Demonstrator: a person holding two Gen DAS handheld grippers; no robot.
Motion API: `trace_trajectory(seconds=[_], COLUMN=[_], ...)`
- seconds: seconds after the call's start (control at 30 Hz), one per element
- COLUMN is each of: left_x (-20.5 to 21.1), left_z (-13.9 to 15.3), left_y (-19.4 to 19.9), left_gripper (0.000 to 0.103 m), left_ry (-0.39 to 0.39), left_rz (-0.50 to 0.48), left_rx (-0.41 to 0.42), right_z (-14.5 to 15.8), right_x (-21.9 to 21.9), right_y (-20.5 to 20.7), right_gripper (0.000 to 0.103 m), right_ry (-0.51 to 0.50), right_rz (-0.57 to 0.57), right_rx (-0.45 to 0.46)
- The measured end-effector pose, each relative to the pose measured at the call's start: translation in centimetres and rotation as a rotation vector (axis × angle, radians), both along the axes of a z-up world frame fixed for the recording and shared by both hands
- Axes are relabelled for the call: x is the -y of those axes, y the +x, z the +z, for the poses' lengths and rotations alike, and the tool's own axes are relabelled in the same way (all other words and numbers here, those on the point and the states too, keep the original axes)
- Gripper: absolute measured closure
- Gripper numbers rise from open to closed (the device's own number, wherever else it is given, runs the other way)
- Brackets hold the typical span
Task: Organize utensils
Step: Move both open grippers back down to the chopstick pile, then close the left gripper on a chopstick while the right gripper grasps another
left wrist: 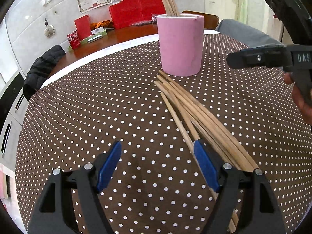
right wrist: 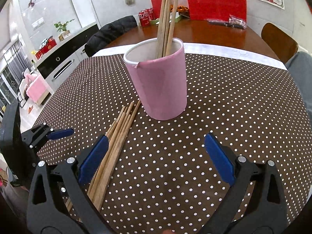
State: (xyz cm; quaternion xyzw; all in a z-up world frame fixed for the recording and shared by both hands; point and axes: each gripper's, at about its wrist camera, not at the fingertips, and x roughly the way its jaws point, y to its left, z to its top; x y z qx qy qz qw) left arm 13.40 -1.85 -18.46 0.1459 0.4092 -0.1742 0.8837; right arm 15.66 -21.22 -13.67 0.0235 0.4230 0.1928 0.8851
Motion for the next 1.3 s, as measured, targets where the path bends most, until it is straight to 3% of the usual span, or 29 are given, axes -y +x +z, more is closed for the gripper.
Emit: trace_trajectory(seconds=[0.13,0.4,0.9,1.07,1.17,1.3], left_x=[0.4,1.8,0.5,0.1,0.0,0.1], left_z=[-0.1,-0.5,-0.1,-0.1,-0.1,0.0], left_y=[-0.5,-1.1,-0.2,0.4,1.2,2.1], left_gripper=[0.027,0.027,0.027,0.027,0.027,0.027], left_ry=[0.02,0.042,0.052,0.045,0.025,0.022], left_rz=[-0.006,-0.017,0.02,0.039,0.054,0.069], left_rx=[0.032,0.012,0.017,0.012,-0.002,-0.007], right_z=[-0.8,-3.2,-4.6,-3.9,-3.8,-4.3], right_x=[-0.9,-4.9,-7.0,-5.9,-6.1,-7.9], right_y=[0.2,-0.5,-0.8,0.2,1.0,2.0], right_gripper=[0.006,0.006,0.007,0.034,0.036,0.039], right_ry=[-0.038,-0.185,-0.333,-0.281,-0.239,-0.253], right_rz=[0.027,0.136,0.102,0.053,0.055,0.058], right_rx=[-0.031,-0.071,-0.045,-0.043,-0.038,-0.019])
